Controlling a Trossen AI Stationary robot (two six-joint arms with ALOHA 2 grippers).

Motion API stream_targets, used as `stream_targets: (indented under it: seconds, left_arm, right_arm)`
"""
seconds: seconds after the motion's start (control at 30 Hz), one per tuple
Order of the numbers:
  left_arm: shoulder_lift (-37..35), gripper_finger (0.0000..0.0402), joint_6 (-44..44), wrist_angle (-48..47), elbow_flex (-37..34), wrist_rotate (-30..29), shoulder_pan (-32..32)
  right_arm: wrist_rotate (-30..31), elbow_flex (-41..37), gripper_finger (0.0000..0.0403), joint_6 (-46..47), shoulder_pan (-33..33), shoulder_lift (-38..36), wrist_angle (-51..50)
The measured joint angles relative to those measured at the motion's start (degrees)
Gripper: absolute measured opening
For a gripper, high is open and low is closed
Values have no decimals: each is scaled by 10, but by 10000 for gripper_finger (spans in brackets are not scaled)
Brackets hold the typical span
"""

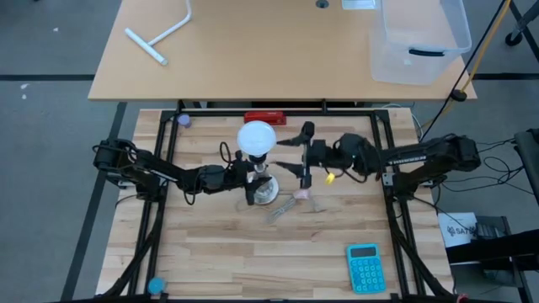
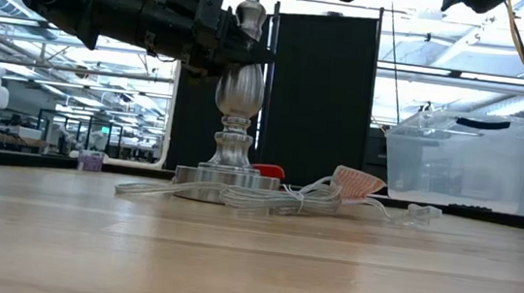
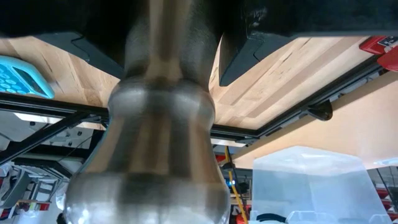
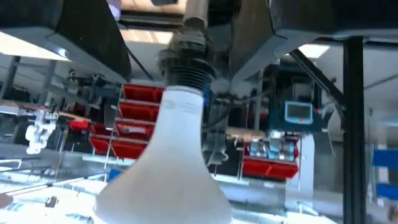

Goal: Screw lightbulb
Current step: Remove the white lightbulb from the silver lamp

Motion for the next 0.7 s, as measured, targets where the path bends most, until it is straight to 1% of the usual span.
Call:
stream_targets:
  seconds: [0.07, 0.3, 0.47, 0.6, 0.7]
  left_arm:
    - [0, 194, -1, 1, 0, 0, 2]
    - [0, 194, 0, 6, 0, 0, 3]
    - [0, 194, -2, 5, 0, -1, 4]
    - [0, 194, -4, 5, 0, -3, 3]
    - [0, 194, -6, 5, 0, -4, 4]
  right_arm:
    - [22, 6, 263, 1, 13, 15, 23]
    - [116, 66, 265, -5, 44, 67, 28]
    - [121, 110, 271, -4, 57, 107, 23]
    - [163, 147, 270, 14, 59, 134, 4]
    - [162, 169, 265, 15, 57, 152, 3]
